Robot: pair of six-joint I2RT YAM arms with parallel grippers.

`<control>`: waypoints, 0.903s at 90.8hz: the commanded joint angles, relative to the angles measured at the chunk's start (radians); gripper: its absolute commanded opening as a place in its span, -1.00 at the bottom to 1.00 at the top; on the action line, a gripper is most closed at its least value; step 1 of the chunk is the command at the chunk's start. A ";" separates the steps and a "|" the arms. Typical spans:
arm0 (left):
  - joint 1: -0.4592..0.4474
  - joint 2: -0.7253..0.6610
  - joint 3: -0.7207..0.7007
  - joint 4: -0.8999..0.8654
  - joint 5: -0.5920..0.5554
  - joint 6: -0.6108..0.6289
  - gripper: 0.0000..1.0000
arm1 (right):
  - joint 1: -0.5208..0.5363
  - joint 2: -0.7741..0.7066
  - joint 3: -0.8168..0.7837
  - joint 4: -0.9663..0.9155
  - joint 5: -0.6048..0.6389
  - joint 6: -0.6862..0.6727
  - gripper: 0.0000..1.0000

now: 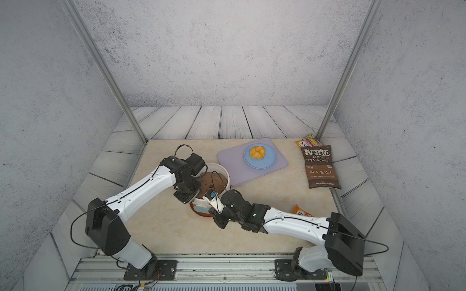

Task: Scrub the dried mud off the ceramic pot
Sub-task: Brush off the soil from the pot, then rotate the pot on the tray.

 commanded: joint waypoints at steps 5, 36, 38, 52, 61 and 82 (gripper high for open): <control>-0.010 -0.022 -0.041 0.051 0.056 0.000 -1.00 | 0.002 -0.015 -0.011 -0.130 0.045 -0.001 -1.00; 0.009 -0.015 -0.032 0.061 0.018 0.077 -1.00 | 0.000 -0.254 -0.059 -0.238 -0.145 -0.086 -1.00; 0.011 -0.011 -0.026 0.055 0.014 0.092 -1.00 | 0.000 -0.268 -0.056 -0.251 -0.142 -0.104 -1.00; 0.032 0.007 0.008 0.019 -0.028 0.204 -1.00 | -0.059 -0.302 -0.016 -0.300 -0.202 -0.200 -1.00; 0.045 0.014 0.017 0.012 -0.042 0.269 -1.00 | -0.131 -0.275 0.020 -0.309 -0.279 -0.233 -1.00; 0.050 0.019 0.016 0.005 -0.042 0.313 -1.00 | -0.198 -0.205 0.067 -0.275 -0.313 -0.243 -1.00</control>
